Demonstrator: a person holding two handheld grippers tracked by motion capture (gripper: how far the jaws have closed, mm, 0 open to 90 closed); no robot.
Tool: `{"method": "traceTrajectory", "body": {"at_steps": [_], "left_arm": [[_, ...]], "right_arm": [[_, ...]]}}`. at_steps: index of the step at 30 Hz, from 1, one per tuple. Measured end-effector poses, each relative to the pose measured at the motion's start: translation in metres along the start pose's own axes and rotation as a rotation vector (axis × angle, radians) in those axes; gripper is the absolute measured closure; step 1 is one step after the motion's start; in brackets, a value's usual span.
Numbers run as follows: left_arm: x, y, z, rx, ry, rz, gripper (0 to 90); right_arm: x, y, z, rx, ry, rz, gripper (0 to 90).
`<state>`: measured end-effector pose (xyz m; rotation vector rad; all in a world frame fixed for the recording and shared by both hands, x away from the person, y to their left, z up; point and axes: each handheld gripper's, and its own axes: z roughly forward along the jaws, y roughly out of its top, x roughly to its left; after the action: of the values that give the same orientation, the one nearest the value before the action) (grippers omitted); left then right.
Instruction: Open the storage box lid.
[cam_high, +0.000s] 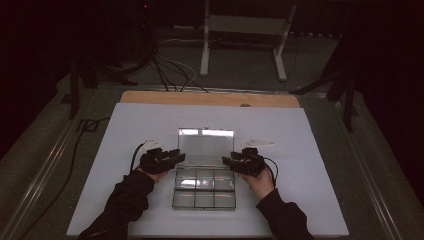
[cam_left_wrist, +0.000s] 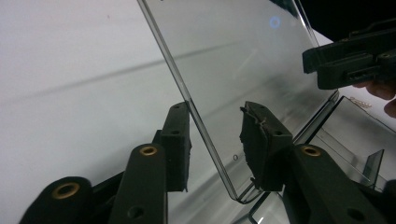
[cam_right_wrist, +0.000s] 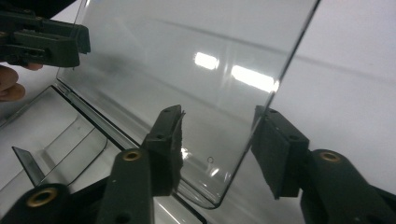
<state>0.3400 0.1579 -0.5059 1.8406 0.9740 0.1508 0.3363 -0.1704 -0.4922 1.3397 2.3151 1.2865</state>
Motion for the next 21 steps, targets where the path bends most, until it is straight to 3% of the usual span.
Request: {"method": "traceTrajectory", "body": {"at_steps": [8, 21], "left_arm": [[0.005, 0.001, 0.004, 0.043, -0.020, -0.054, 61.7], [0.005, -0.001, 0.012, 0.108, -0.012, -0.135, 45.7]], "right_arm": [[0.000, 0.000, 0.004, 0.019, 0.000, 0.024, 47.3], [-0.007, 0.000, 0.011, 0.069, 0.010, 0.122, 39.8]]}}
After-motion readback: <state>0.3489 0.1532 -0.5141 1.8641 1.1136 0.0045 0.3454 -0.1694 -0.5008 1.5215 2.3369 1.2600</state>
